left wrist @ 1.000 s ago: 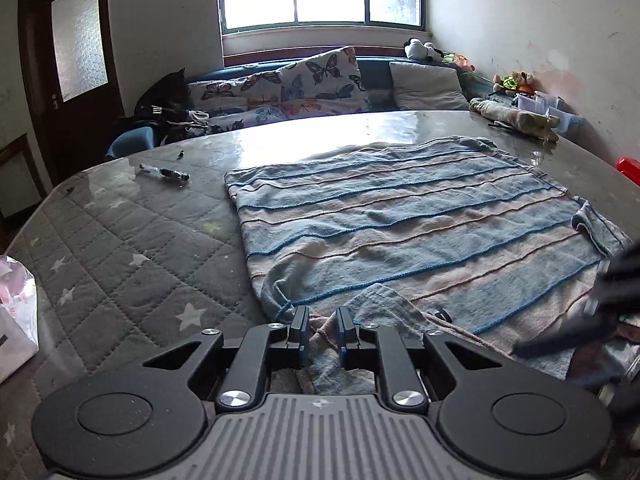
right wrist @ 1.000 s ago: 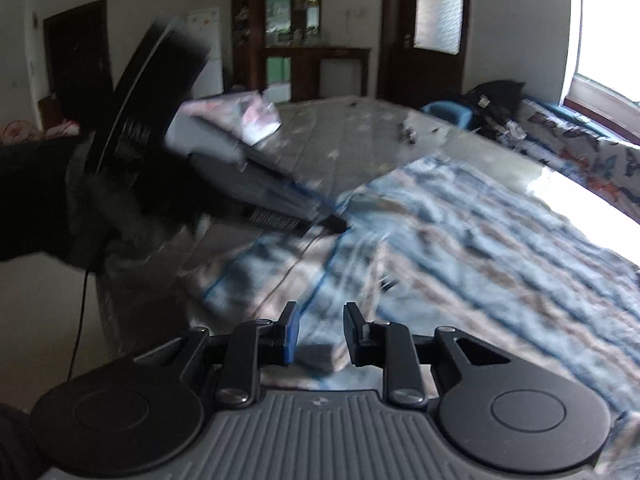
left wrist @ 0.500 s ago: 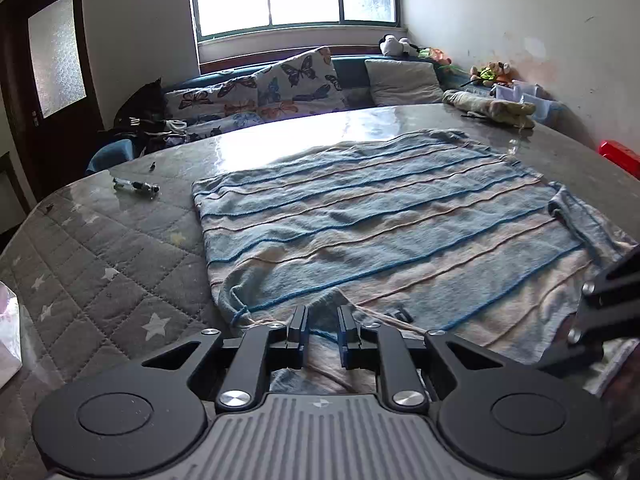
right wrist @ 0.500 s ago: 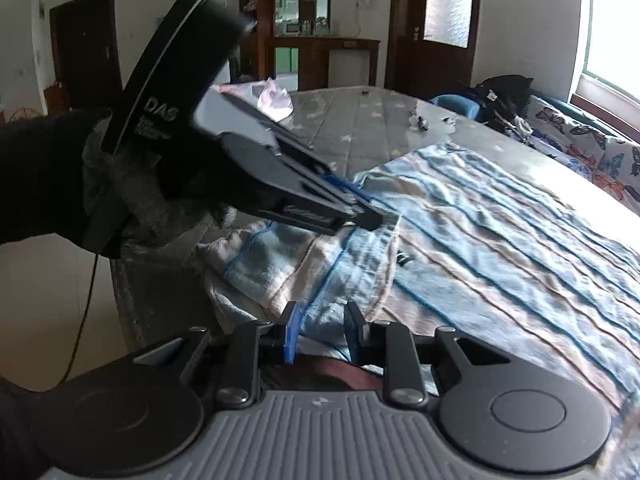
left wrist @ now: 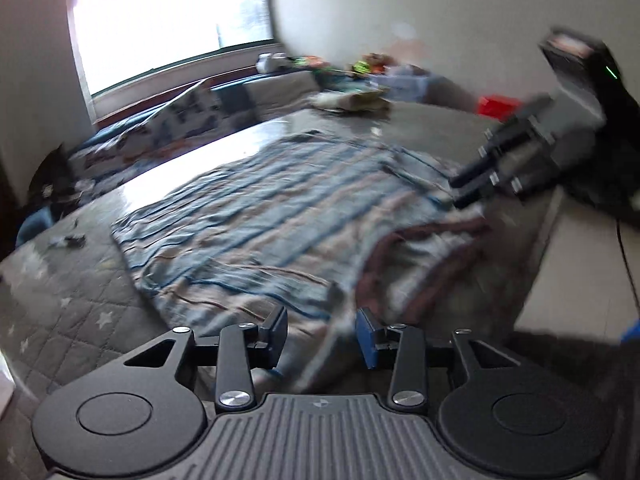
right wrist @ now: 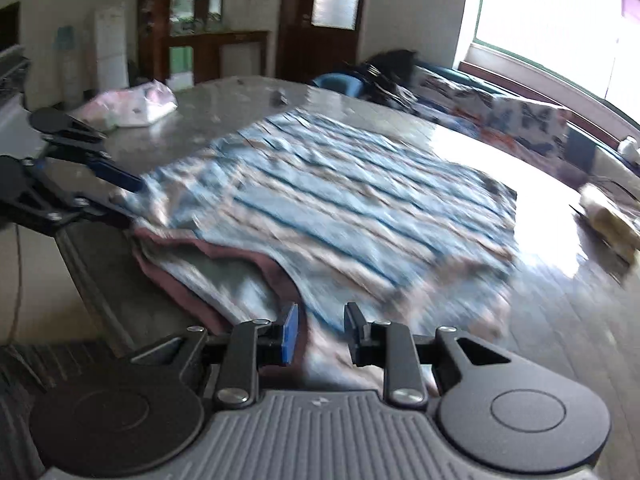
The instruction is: Fold towel
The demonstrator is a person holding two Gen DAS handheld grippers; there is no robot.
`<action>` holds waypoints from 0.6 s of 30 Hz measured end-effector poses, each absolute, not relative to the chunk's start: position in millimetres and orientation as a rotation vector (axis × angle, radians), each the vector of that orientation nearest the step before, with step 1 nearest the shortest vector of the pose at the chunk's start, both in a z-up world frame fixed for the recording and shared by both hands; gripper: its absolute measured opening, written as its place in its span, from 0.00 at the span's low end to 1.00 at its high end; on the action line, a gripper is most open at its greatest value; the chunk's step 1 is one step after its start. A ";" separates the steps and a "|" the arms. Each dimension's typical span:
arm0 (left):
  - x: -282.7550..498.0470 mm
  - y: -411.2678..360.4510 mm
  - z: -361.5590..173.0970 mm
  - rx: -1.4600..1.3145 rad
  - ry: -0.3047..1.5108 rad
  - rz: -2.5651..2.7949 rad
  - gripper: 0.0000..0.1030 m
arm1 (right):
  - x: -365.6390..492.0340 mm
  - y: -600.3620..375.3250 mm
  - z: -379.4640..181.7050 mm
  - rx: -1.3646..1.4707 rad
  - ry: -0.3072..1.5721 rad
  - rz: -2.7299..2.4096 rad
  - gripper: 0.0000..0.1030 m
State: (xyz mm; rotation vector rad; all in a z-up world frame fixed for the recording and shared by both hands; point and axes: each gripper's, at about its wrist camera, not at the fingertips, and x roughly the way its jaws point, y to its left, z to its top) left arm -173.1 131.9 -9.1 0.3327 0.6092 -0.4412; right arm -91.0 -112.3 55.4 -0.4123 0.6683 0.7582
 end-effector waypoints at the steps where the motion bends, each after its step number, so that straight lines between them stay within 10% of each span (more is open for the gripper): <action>1: -176.3 128.3 -11.7 0.360 0.605 -0.449 0.40 | -93.3 -117.2 53.3 -0.424 0.675 0.744 0.25; 11: -182.8 110.3 -33.2 0.529 0.558 -0.445 0.39 | -121.9 -134.5 35.8 -0.606 0.637 0.698 0.36; 18: -179.0 109.2 -28.5 0.488 0.518 -0.419 0.15 | -124.7 -125.3 31.5 -0.657 0.570 0.709 0.43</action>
